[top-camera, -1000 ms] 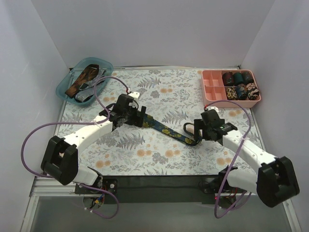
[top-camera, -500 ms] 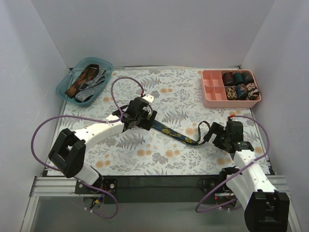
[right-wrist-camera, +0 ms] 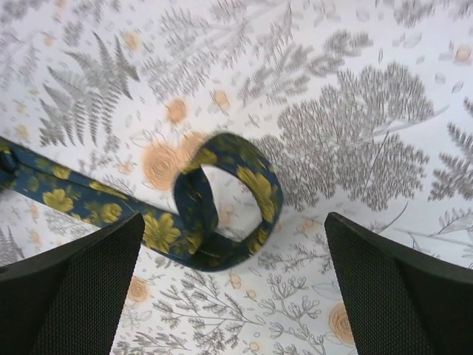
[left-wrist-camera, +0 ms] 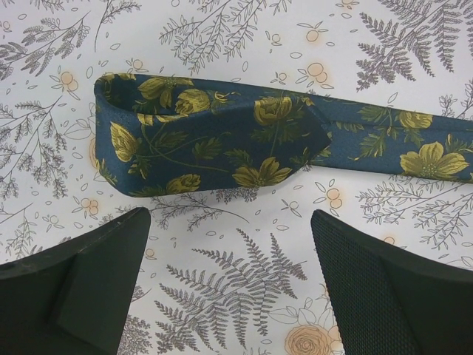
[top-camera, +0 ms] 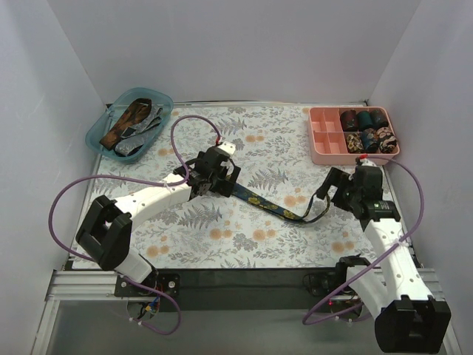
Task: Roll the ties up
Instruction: Flatten the tie
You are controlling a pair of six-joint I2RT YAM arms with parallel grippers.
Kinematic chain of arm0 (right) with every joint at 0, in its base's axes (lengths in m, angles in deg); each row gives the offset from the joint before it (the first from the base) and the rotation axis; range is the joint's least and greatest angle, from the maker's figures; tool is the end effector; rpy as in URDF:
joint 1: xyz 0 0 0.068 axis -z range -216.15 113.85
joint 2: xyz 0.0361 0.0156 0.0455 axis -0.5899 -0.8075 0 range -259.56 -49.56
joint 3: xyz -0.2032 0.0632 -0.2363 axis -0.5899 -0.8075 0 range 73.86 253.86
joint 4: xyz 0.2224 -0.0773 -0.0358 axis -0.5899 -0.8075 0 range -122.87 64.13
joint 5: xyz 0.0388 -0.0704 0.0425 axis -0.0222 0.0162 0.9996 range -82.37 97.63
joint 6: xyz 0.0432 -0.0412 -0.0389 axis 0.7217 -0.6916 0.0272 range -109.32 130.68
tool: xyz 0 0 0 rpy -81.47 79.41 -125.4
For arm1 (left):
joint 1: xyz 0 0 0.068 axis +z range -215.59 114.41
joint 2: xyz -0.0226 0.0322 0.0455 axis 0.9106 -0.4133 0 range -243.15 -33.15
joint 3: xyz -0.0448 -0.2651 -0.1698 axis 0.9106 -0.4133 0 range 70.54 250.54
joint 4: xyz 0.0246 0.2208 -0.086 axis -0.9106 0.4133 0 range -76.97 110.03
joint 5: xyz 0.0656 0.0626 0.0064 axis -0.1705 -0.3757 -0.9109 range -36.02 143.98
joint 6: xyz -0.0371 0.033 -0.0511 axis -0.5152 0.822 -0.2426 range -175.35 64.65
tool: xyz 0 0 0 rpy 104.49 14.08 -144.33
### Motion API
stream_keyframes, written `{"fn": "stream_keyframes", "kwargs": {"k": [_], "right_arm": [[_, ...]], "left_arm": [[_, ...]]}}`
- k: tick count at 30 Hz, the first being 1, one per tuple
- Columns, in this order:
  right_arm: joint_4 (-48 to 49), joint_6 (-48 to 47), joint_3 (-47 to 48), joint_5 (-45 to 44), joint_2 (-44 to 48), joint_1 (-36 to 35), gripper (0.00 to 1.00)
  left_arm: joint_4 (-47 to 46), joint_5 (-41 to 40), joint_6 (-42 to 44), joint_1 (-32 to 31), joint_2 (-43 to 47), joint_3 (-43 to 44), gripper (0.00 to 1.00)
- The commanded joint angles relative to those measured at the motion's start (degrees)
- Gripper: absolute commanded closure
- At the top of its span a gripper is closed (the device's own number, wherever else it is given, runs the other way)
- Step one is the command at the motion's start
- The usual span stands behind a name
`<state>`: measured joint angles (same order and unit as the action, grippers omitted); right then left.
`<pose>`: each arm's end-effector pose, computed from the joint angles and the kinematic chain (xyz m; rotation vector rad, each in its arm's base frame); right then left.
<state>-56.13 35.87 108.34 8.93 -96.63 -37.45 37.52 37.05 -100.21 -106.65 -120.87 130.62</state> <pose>0.1334 0.0042 0.2613 0.4714 2.2845 0.2588 0.2452 -0.1908 0.2721 -0.2058 2.4418 -0.3055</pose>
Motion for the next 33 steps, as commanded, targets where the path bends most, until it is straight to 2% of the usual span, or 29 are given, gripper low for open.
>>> {"fn": "stream_keyframes", "kwargs": {"k": [1,3,12,17,24,33], "right_arm": [[1.2,-3.3,8.4,-2.9,-3.8,-1.1,0.02],[0.5,-2.4,10.1,-4.4,-9.0,-1.7,0.02],[0.0,3.1,8.2,-6.1,-15.9,-3.0,0.02],[-0.9,6.3,2.3,-8.7,-10.9,-2.9,0.08],[-3.3,8.3,-6.3,-5.1,-2.6,-2.9,0.12],[-2.3,-0.6,-1.4,0.8,-1.7,-3.0,0.12]], "left_arm": [[0.8,-1.2,-0.2,-0.1,0.7,2.1,0.16],[0.8,-1.4,-0.2,-0.1,0.9,1.8,0.16],[0.7,-2.7,-0.3,-0.1,2.7,0.0,0.16],[0.6,-3.2,-0.8,-0.2,4.4,-1.5,0.16],[0.8,-3.4,-1.2,-0.1,5.4,-2.8,0.16],[-1.1,-3.5,-1.6,-0.5,-0.5,1.6,0.16]]}}
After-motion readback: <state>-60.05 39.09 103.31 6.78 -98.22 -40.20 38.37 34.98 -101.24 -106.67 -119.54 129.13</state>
